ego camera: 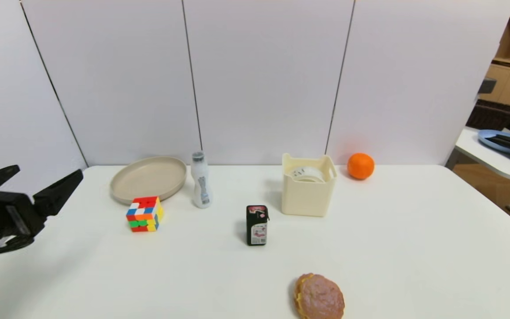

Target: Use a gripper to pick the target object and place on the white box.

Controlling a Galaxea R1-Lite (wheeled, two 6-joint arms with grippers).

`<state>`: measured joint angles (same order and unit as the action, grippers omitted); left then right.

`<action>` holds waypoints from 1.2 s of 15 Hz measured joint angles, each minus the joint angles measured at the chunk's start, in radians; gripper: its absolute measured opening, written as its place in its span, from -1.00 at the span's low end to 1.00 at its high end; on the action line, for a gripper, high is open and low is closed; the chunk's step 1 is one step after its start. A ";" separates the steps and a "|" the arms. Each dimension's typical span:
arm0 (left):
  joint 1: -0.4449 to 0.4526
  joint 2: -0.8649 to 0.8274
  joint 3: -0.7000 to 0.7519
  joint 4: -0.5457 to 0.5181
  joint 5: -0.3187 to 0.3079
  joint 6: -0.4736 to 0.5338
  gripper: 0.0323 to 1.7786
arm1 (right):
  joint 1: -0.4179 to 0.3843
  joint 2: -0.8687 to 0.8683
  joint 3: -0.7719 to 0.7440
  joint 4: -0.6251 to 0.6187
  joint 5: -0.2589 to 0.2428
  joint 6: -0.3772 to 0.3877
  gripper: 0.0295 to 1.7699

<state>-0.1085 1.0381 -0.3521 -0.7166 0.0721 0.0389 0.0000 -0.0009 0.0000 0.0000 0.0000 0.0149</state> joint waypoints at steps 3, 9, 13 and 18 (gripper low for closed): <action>0.005 -0.202 0.117 0.024 -0.032 0.001 0.88 | 0.000 0.000 0.000 0.000 0.000 0.000 0.92; 0.024 -0.618 0.251 0.264 -0.049 0.003 0.89 | 0.000 0.000 0.000 0.000 0.000 0.000 0.92; 0.034 -0.739 0.343 0.277 -0.053 -0.001 0.90 | 0.000 0.000 0.000 0.000 0.000 0.000 0.92; 0.112 -0.836 0.352 0.374 -0.083 -0.004 0.90 | 0.000 0.000 0.000 0.000 0.000 0.000 0.92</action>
<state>0.0036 0.2026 -0.0004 -0.3430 -0.0109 0.0349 0.0000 -0.0009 0.0000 0.0000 0.0000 0.0153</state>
